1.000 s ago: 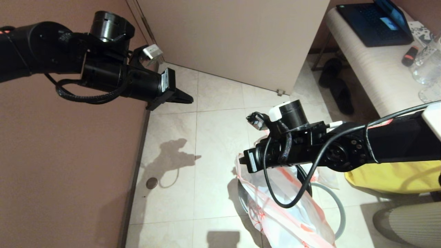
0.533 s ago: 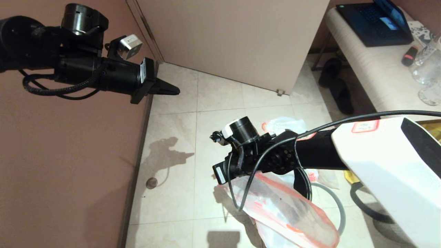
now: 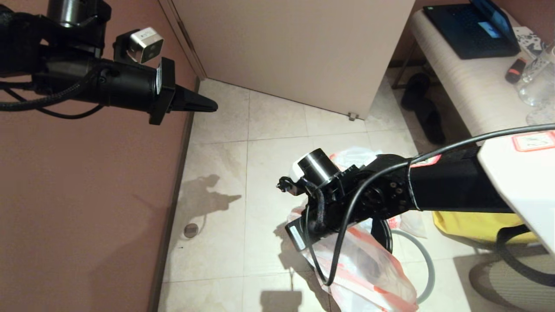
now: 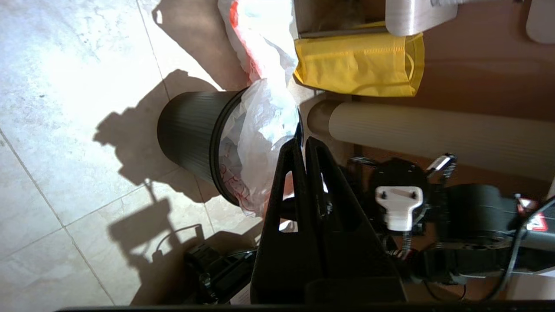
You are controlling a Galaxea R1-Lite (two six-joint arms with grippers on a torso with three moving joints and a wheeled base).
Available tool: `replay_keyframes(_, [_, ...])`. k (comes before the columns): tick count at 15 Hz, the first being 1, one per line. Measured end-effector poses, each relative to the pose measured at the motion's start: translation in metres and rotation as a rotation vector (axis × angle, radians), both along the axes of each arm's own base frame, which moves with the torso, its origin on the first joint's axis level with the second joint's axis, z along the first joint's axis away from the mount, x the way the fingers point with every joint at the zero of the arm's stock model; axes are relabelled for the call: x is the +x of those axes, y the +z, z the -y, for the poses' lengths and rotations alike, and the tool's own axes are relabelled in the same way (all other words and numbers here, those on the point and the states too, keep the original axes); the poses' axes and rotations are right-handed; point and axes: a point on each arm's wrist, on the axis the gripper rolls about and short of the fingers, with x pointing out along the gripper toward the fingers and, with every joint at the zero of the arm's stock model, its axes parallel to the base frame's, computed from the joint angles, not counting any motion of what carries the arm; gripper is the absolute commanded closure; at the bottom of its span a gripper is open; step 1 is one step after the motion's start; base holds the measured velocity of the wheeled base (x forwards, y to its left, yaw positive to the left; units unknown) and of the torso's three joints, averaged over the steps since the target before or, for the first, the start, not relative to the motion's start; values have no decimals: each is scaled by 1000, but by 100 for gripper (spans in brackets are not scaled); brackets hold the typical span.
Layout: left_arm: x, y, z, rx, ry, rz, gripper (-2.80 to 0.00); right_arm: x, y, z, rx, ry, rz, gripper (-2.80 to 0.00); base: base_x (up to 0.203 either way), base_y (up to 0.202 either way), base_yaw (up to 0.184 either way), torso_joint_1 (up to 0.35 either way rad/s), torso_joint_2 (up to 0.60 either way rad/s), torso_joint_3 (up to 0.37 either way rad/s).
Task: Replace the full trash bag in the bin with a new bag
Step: Put the new garbage bag on the trash can
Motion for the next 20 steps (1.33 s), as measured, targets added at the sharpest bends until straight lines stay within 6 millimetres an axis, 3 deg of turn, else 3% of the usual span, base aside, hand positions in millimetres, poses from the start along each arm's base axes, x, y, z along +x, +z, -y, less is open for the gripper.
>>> replay_keyframes(4, [2,-1,-2,5,5,2,0,-18,22,29,-21,-47,30,0,0,0,0,0,0,0])
replay_keyframes(8, [2,-4,4,21,-23,-3,0,-21,42,65,-12,-129,69,0,0,0,0,0,0,0])
replay_keyframes(12, [12,-20,20,45,-85,-34,0,-23,59,92,12,-190,99,0,0,0,0,0,0,0])
replay_keyframes(15, [16,-37,45,87,-166,-81,0,-28,70,120,24,-251,117,0,0,0,0,0,0,0])
replay_keyframes(16, [16,-43,53,116,-188,-93,-280,-32,70,131,19,-274,113,0,0,0,0,0,0,0])
replay_keyframes(20, [9,-68,104,273,-234,-125,-280,-52,66,181,2,-390,99,0,0,0,0,0,0,0])
